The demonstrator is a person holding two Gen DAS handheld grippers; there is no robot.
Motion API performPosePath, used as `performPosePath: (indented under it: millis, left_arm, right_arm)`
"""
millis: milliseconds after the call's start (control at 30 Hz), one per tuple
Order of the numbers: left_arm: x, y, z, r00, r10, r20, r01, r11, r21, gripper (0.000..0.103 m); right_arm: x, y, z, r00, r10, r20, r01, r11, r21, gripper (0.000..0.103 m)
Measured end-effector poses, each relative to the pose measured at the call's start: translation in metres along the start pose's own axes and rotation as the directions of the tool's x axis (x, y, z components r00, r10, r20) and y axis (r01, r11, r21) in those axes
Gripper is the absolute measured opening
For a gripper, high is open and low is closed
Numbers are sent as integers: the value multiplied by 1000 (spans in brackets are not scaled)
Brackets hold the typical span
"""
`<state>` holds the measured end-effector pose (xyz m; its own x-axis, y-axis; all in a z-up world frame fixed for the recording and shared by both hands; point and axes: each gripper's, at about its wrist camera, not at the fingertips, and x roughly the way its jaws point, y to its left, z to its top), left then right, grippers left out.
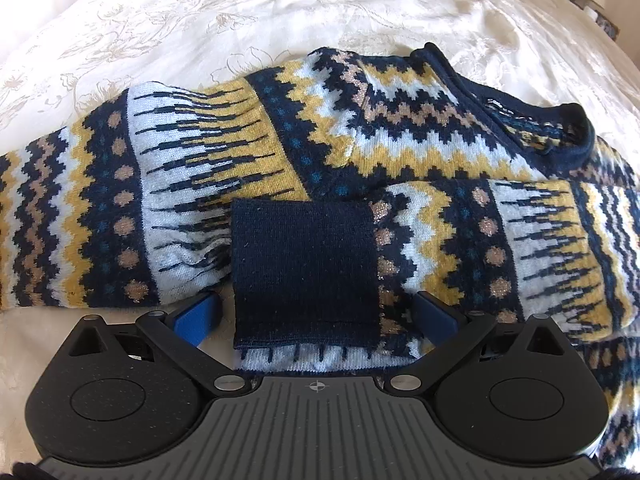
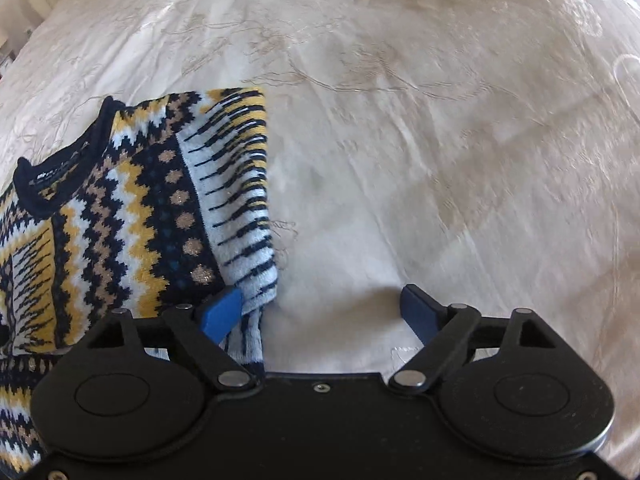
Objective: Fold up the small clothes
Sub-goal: 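Move the left tool to the navy cuff of the other sleeve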
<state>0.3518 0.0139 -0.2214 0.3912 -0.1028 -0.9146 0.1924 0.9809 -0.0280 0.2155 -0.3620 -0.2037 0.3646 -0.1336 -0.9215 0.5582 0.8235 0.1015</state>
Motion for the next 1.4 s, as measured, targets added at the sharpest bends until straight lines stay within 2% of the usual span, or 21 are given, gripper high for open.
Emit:
performPosePath:
  millis: [167, 333, 433, 567, 700, 833, 933, 1100, 1267, 1400]
  left_arm:
    - [-17, 12, -3, 997, -72, -4, 72, 996, -51, 96]
    - [-54, 40, -36, 991, -124, 41, 129, 981, -148, 93]
    - [-71, 69, -56, 991, -127, 46, 134, 967, -218, 93]
    - [-88, 115, -72, 994, -98, 49, 109, 944, -311, 93]
    - [-109, 174, -81, 996, -17, 90, 53, 913, -404, 93]
    - [-124, 230, -76, 990, 56, 131, 16, 870, -492, 93]
    - [-131, 263, -69, 982, 99, 159, -1, 852, -524, 93]
    - [-128, 302, -52, 973, 144, 180, -29, 851, -525, 93]
    - [-115, 330, -43, 974, 152, 168, -43, 853, -520, 93]
    - [-99, 349, -38, 977, 138, 163, -26, 834, -551, 93]
  right_arm:
    - [-32, 4, -10, 998, 39, 51, -38, 999, -16, 87]
    - [-59, 27, -29, 990, 119, 74, -114, 990, -78, 94]
    - [-70, 46, -47, 984, 168, 57, -161, 980, -117, 94]
    - [-79, 69, -71, 974, 225, 19, -219, 962, -160, 95]
    - [-86, 97, -89, 963, 270, -6, -266, 942, -204, 95]
    - [-92, 124, -98, 951, 309, -16, -304, 924, -233, 98]
    - [-94, 143, -101, 945, 327, -18, -322, 914, -247, 99]
    - [-99, 173, -107, 938, 346, -16, -338, 902, -269, 99]
    - [-105, 196, -114, 935, 353, -26, -345, 895, -284, 99]
    - [-108, 211, -120, 934, 353, -46, -350, 887, -301, 99]
